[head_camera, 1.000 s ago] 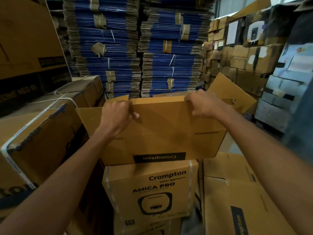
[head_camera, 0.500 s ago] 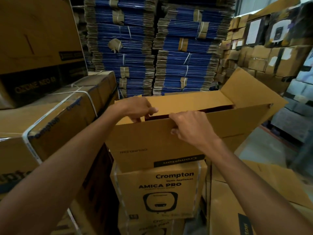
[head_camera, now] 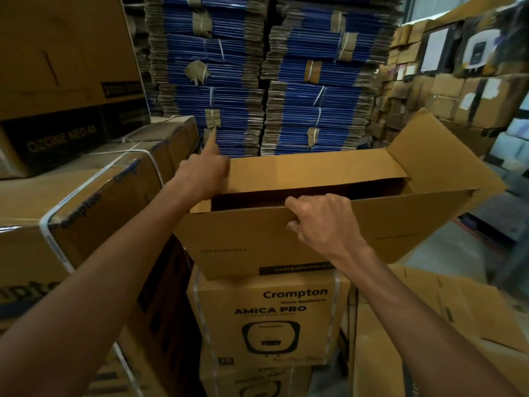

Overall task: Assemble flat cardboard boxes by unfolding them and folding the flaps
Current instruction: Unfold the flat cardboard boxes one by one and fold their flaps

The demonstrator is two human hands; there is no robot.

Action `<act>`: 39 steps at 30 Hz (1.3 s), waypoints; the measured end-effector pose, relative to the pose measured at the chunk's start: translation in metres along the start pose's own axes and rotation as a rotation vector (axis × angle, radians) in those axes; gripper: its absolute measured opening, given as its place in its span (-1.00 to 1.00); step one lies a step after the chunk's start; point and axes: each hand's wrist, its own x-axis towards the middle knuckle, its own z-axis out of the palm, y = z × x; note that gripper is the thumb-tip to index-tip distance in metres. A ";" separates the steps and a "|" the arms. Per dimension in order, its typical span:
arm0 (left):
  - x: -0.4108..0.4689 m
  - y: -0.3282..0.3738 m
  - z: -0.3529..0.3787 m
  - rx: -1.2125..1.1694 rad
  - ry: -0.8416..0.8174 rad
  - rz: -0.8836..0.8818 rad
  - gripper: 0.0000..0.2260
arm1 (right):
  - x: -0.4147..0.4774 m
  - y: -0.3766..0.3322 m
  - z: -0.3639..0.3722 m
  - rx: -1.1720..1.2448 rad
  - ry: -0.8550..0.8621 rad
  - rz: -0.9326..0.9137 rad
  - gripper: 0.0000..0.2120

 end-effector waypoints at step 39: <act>-0.065 -0.019 0.036 -0.494 0.195 -0.310 -0.47 | 0.140 0.082 0.037 0.276 -0.335 0.464 -0.81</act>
